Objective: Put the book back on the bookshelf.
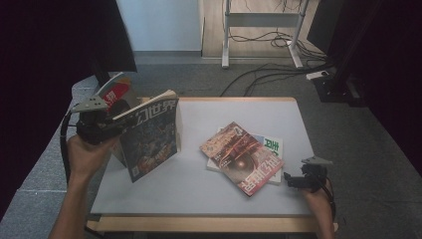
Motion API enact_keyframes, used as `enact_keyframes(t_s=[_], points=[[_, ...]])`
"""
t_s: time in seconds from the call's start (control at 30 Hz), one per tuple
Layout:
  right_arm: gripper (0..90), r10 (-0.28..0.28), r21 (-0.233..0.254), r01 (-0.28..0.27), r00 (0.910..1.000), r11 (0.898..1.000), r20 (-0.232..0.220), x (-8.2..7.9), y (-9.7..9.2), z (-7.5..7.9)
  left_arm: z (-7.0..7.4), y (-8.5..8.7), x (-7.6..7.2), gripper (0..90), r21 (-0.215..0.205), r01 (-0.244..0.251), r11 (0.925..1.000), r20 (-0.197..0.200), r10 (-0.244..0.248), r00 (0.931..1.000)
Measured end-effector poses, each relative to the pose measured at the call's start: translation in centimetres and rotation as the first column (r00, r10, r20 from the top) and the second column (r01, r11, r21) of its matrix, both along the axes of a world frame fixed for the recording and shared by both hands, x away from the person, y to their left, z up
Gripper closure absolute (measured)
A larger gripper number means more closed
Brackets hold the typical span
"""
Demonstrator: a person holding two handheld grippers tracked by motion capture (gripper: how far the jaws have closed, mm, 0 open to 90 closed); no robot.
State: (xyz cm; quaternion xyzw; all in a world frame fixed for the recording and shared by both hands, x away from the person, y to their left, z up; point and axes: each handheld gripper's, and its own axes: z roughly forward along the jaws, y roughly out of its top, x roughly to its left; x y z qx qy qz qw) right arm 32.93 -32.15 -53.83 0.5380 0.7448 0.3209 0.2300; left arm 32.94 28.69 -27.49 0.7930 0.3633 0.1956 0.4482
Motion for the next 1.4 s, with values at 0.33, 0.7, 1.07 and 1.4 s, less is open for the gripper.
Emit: enact_keyframes(t_s=[0.33,0.7,1.07,1.4], points=[[0.0,0.000,-0.001,0.000,1.0000,1.000,-0.001,0.0,0.0,0.0,-0.7,2.5,-0.2,82.6,0.003,-0.069,0.9976,-0.009,0.069,0.9976],[0.0,-0.001,0.000,0.001,1.0000,1.000,-0.001,0.0,0.0,0.0,-1.4,4.6,0.1,82.7,-0.003,-0.156,0.9877,-0.009,0.156,0.9877],[0.0,-0.001,0.000,0.001,1.0000,1.000,0.000,0.0,0.0,0.0,-1.9,3.9,1.8,82.6,0.011,-0.213,0.9771,-0.010,0.213,0.9771],[0.0,-0.001,0.000,0.001,1.0000,1.000,-0.001,0.0,0.0,0.0,-2.3,3.4,3.1,82.6,0.005,-0.240,0.9709,-0.013,0.240,0.9708]])
